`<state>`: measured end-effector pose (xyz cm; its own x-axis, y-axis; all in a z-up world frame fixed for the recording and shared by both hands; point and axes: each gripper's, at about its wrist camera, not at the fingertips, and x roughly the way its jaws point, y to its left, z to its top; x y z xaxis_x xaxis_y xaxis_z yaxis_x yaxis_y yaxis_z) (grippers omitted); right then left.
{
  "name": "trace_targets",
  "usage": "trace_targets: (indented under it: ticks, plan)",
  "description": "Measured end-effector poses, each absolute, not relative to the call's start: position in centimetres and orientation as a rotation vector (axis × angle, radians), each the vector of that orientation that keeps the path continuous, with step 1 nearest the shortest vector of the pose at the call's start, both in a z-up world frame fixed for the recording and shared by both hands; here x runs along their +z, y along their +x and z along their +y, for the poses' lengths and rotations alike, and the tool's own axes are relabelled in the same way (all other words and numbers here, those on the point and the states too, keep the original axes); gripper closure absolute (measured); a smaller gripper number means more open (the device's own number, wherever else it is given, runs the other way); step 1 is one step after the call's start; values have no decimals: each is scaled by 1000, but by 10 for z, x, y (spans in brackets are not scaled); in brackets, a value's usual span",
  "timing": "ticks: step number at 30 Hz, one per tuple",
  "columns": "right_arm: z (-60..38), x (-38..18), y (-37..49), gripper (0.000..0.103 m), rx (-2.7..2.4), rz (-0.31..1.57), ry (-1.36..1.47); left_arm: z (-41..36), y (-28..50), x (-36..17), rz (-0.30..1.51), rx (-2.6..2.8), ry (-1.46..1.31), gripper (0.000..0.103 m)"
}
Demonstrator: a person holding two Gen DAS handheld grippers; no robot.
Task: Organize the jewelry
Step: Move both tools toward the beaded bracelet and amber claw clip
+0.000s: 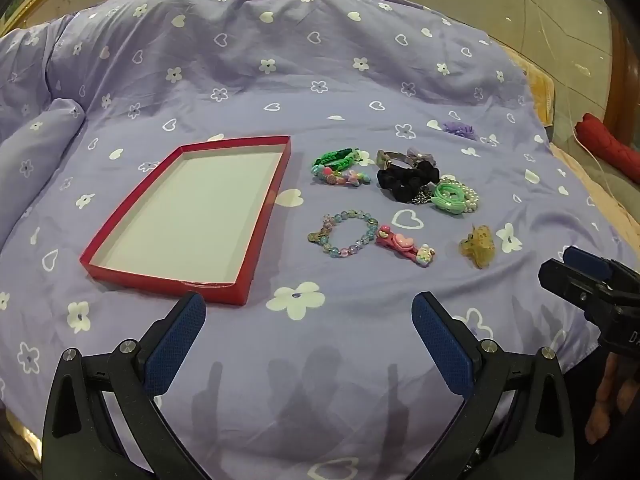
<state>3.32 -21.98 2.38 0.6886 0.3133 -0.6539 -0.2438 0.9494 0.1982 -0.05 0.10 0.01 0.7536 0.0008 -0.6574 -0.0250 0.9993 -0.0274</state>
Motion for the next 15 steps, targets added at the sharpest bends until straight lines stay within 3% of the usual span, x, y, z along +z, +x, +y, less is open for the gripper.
trace_targets:
  ticks: [15]
  plan:
    - [-218,19,29,14,343,758,108,3,-3,5,713,23,-16,0]
